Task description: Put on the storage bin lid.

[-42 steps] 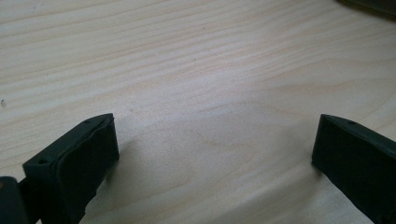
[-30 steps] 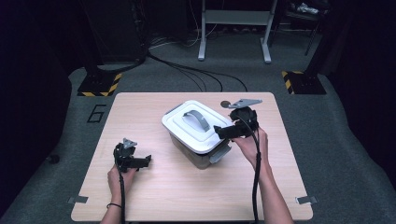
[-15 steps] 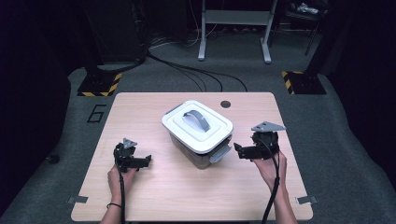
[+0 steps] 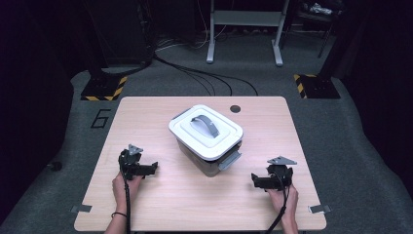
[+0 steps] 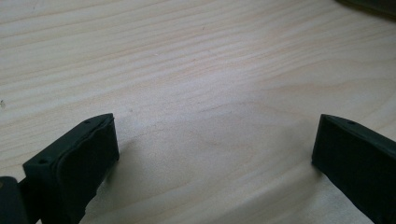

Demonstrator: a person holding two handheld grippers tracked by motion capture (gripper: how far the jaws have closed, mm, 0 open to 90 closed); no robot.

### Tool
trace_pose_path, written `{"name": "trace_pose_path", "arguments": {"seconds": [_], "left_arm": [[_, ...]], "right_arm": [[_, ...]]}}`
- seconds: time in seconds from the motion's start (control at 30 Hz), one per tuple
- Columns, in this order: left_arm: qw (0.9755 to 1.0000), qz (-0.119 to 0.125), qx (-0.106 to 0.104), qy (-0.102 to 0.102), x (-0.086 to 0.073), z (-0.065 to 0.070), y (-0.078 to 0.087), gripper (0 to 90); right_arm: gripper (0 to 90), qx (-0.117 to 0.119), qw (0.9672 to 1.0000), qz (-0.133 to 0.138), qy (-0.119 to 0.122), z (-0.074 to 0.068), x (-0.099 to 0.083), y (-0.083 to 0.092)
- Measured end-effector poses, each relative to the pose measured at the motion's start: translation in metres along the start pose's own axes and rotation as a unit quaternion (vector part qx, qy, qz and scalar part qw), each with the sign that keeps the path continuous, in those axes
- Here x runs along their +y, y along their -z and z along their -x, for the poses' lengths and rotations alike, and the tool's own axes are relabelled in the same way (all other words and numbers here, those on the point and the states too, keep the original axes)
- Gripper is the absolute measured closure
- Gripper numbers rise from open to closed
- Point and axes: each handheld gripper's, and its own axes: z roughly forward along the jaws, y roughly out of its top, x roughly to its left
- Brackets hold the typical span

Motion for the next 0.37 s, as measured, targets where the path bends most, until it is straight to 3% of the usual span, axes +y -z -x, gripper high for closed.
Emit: {"name": "trace_pose_path", "arguments": {"seconds": [0.17, 0.37], "left_arm": [[1.0, 0.0, 0.0, 0.0, 0.0, 0.0, 0.0, 0.2], [1.0, 0.0, 0.0, 0.0, -0.0001, 0.0, 0.0001, 0.2]], "right_arm": [[0.0, -0.024, 0.9996, -0.001, 0.013, -0.0023, -0.0088, -0.0079], [0.0, -0.021, 0.9997, -0.004, 0.009, -0.0029, -0.0085, -0.0094]]}}
